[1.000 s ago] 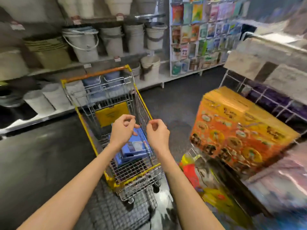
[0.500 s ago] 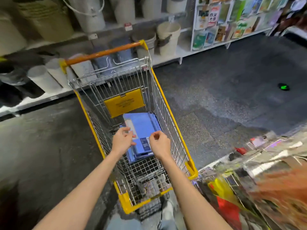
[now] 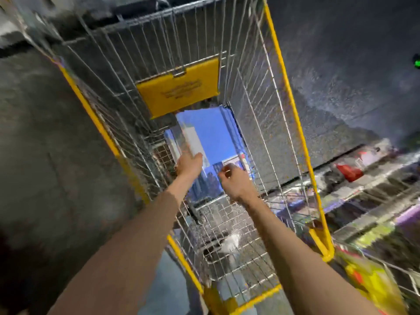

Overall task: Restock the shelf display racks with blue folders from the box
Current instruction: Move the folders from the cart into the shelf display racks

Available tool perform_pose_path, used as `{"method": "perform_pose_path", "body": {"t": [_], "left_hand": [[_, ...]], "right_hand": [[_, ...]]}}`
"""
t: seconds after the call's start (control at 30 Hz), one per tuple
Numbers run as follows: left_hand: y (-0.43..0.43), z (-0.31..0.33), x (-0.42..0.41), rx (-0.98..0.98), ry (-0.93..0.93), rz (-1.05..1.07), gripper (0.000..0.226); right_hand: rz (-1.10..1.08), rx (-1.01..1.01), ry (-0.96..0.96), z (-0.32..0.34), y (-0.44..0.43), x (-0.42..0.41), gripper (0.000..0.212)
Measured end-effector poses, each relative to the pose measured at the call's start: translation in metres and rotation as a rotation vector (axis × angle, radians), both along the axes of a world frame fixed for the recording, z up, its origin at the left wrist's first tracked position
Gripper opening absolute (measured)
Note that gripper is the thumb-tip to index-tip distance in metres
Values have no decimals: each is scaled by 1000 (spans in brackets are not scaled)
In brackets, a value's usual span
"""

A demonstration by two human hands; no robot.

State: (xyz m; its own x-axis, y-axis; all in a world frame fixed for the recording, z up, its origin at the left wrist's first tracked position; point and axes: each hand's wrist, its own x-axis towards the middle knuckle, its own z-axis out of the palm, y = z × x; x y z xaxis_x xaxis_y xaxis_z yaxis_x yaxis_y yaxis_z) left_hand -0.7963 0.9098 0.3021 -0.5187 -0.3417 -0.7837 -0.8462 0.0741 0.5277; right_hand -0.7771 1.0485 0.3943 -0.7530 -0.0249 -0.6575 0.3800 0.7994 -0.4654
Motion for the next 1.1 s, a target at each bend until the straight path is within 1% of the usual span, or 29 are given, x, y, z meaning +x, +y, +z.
{"method": "perform_pose_path", "body": {"t": [0.07, 0.2, 0.3, 0.33, 0.47, 0.53, 0.67, 0.73, 0.8, 0.93, 1.03, 1.1], "left_hand": [[-1, 5, -10, 7, -31, 64, 50], [1, -16, -30, 50, -59, 162, 42], [4, -20, -35, 117, -69, 266, 14], [6, -20, -36, 134, -62, 284, 11], [10, -16, -39, 174, -34, 242, 18], [13, -15, -41, 175, -19, 266, 25], [10, -21, -40, 153, -15, 331, 29], [7, -22, -42, 206, -14, 367, 27], [7, -24, -46, 291, -3, 387, 15], [10, -22, -57, 367, 7, 352, 27], [11, -21, -60, 440, 9, 348, 22], [12, -22, -61, 468, 22, 297, 28]], "right_hand": [[7, 13, -26, -16, -6, -8, 24], [-1, 22, -49, -50, -14, -22, 26], [-66, 7, -48, -65, -14, -32, 36], [-79, -5, -40, -67, -14, -36, 40], [-92, -33, -3, -71, -12, -49, 48], [-61, -22, -1, -76, -9, -54, 51], [-36, -3, -28, -89, -9, -61, 53], [-25, 3, -14, -98, -12, -64, 51], [-24, 3, 22, -107, -14, -66, 51], [-14, 55, 73, -116, -12, -73, 64], [-13, 67, 95, -112, -8, -79, 73], [19, 101, 118, -109, -5, -83, 79]]}}
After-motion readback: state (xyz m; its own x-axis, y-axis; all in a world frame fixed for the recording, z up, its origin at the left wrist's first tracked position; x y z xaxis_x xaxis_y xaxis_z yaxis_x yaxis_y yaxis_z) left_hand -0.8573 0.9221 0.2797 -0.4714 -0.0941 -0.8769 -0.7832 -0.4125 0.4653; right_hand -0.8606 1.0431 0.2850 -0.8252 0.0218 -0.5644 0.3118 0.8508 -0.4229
